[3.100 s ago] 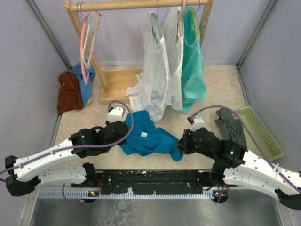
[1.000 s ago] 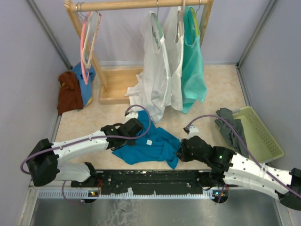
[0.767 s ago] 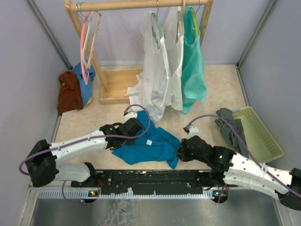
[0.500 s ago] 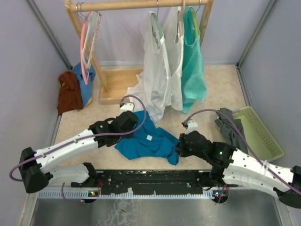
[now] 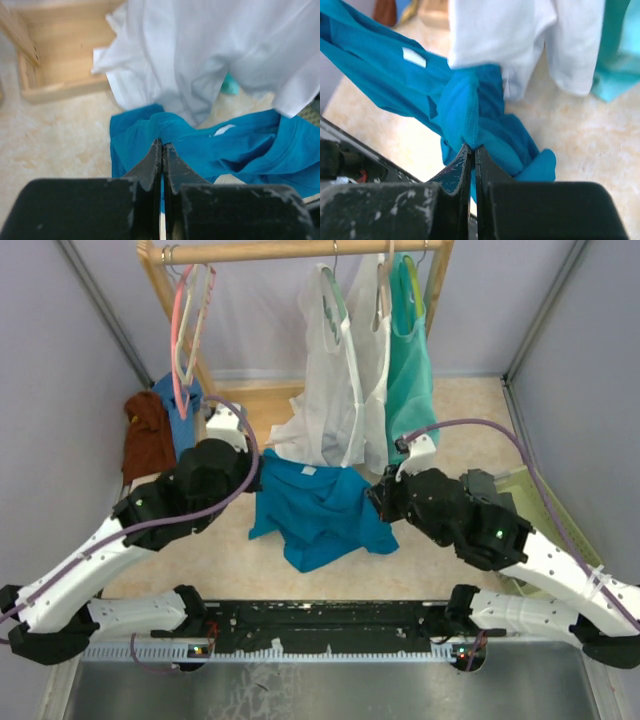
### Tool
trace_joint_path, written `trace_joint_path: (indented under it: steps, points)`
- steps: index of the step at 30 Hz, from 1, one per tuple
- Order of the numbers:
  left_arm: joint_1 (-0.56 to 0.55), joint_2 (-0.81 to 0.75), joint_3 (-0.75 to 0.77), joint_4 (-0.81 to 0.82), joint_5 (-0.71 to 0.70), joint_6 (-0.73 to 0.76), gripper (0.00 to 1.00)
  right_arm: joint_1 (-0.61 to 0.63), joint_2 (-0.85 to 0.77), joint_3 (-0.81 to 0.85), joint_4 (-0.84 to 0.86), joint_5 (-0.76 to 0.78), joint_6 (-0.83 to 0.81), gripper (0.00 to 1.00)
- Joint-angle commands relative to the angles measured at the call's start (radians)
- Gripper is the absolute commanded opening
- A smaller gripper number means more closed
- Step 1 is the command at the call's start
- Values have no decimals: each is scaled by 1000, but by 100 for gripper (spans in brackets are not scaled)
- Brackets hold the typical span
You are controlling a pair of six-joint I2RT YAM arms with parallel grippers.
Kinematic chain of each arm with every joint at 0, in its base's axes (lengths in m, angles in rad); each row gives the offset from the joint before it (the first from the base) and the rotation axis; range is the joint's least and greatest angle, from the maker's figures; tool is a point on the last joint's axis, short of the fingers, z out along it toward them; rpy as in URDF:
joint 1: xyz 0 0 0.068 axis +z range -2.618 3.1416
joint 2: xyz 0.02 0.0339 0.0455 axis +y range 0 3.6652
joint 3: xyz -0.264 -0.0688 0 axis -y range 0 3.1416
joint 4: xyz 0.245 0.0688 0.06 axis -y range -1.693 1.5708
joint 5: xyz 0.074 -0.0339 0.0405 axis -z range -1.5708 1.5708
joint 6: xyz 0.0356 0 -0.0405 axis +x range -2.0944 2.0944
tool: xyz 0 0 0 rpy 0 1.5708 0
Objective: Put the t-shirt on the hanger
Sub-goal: Pick up the T-shirt from the center of the board, then place the T-shirt at the center of the board.
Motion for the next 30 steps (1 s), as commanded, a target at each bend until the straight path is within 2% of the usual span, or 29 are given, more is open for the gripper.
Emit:
trace_joint_path:
  steps: [1,9,14,18,23,30]
  points:
    - [4,-9,171,-41,-60,110,0,-4,16,180,16,68,-119,0]
    - [5,12,478,-27,-8,227,0,-4,32,452,45,29,-261,0]
    - [4,38,555,46,25,303,0,-4,96,596,51,59,-341,0]
    - [5,42,555,50,33,294,0,-4,115,614,42,57,-346,0]
    - [5,-33,341,49,67,188,0,-4,20,379,66,19,-248,0]
    - [4,-161,-160,79,180,-52,0,-4,-169,-106,144,-48,-19,0]
